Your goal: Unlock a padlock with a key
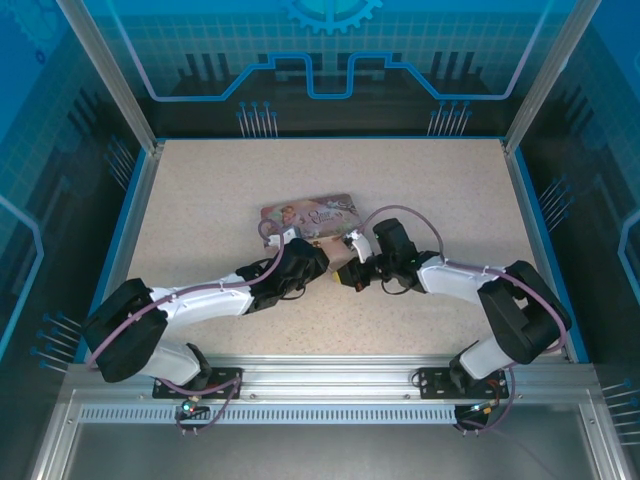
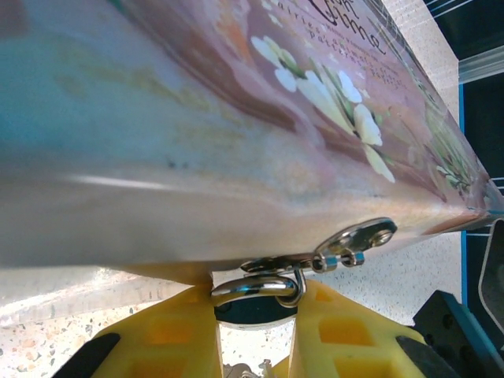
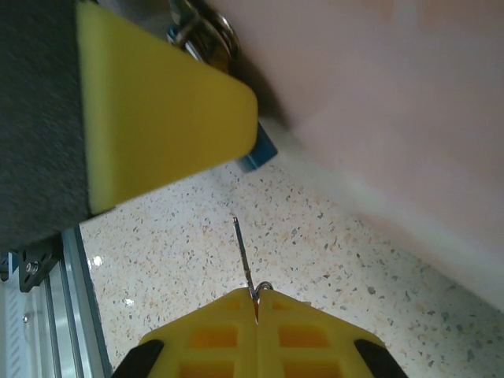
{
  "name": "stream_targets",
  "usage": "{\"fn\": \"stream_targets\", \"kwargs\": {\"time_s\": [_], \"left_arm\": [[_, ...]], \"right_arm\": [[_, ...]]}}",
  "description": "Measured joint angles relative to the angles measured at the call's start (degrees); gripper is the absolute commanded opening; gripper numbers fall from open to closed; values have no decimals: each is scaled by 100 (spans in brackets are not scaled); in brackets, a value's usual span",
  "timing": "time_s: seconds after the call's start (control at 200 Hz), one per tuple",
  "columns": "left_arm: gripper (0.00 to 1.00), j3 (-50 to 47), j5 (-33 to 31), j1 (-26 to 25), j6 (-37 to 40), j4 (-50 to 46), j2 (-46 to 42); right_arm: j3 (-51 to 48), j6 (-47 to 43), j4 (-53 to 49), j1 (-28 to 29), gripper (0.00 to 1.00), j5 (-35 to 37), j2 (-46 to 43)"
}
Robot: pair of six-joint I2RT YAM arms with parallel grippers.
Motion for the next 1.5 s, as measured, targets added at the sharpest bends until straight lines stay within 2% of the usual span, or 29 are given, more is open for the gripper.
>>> {"fn": "stream_targets", "kwargs": {"time_s": [0.525,0.575,0.69,0.825,1.501], "left_arm": [[2,-127,671,264,-393,317,-55],[7,-155,713,289,-422,328,-90],[1,-177,828,356,-439,319,-140],[0,-177,973,426,-442,247,-212],[0,-175,1460,533,-570,225,-225]], "right_arm": [[122,-603,-420,-181,0,177,-22],[20,-649,-411,-205,0,173,-66],[-142,-669,-413,-214,0,177,-133],[-240,-706,-367,-238,0,173,-133],[0,-822,-116,-225,0,4,-212]]}}
